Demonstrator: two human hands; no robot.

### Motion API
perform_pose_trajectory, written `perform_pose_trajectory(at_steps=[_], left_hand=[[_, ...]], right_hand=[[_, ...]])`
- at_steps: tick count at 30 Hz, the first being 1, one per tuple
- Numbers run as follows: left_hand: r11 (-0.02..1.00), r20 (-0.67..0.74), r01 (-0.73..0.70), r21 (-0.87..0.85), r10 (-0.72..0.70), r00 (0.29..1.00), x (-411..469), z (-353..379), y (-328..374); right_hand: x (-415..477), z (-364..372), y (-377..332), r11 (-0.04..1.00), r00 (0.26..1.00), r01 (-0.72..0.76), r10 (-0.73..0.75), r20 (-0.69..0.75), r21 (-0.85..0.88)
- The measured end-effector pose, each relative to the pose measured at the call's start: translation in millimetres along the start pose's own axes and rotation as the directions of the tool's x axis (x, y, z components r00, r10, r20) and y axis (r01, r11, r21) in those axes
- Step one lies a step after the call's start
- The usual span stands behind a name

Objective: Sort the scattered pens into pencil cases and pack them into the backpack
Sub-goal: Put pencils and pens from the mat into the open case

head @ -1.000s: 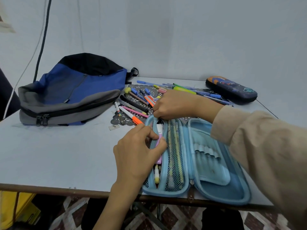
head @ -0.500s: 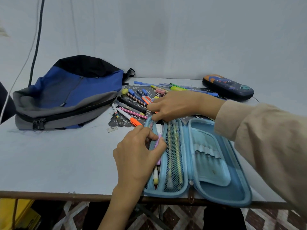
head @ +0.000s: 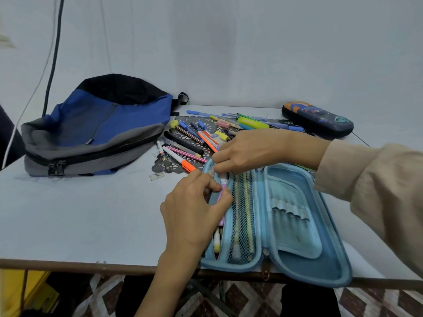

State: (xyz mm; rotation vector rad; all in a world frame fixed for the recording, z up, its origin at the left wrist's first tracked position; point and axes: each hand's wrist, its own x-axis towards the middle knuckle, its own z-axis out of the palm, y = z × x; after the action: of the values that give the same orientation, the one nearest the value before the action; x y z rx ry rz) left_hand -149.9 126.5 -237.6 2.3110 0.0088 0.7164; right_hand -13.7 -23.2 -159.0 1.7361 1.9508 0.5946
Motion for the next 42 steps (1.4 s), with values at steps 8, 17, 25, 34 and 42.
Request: perform_pose_trajectory(at_steps=[8,17,25,34,42], left_hand=[[0.999,0.022,-0.038,0.029,0.037,0.999,-1,-2,1],[0.990,0.102,-0.056,0.126,0.044,0.994,2,-3,1],[0.987,0.111,-0.077,0.142,0.062,0.992,2,-3,3],[0.993,0.075,-0.040,0.109,0.032,0.997,-1,-2,2],[0.989,0.083,0.111,-0.097,-0.103,0.991,-2,0,-5]], right_hand=[[-3,3,-6,0.991,0.995,-0.101,0.103,-0.017,0.084],[-6,0,-11,0.970,0.977,-0.198,0.207,-0.058,0.140],[-3,2,-13,0.979,0.989,-0.135,0.143,-0.045,0.154],[-6,-3,-28,0.960,0.969,-0.216,0.234,-0.085,0.180],[-11,-6,-25,0.981,0.978,-0.189,0.192,-0.082,0.048]])
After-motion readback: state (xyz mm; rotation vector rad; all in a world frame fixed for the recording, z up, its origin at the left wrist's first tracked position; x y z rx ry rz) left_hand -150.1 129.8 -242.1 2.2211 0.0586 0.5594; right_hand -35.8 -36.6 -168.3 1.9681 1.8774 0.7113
